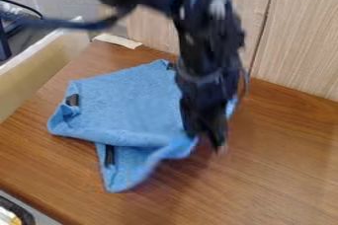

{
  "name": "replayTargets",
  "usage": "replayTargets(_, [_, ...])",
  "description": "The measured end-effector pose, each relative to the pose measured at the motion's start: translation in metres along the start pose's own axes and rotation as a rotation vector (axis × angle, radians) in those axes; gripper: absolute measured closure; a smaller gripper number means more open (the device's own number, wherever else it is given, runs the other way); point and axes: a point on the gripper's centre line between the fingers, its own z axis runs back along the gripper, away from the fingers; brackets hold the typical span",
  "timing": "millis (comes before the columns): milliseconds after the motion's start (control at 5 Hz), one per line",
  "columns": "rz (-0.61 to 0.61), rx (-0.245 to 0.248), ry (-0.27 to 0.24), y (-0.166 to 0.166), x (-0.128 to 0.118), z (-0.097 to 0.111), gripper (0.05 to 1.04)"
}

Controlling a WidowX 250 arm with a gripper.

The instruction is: Unfold the cloth from the left to bottom right

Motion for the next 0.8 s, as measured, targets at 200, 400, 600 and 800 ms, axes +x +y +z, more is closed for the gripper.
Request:
replayTargets(200, [-0.045, 0.027, 0.044, -0.022, -0.008, -0.028, 1.031])
replayTargets(400, [-0.083, 0.038, 0.066, -0.034, -0.017, -0.053, 1.006])
replayTargets(600, [-0.105, 0.051, 0.094, -0.04, -0.019, -0.061, 0.855])
replayTargets(800, [-0.124, 0.052, 0.1, -0.043, -0.017, -0.06, 0.59])
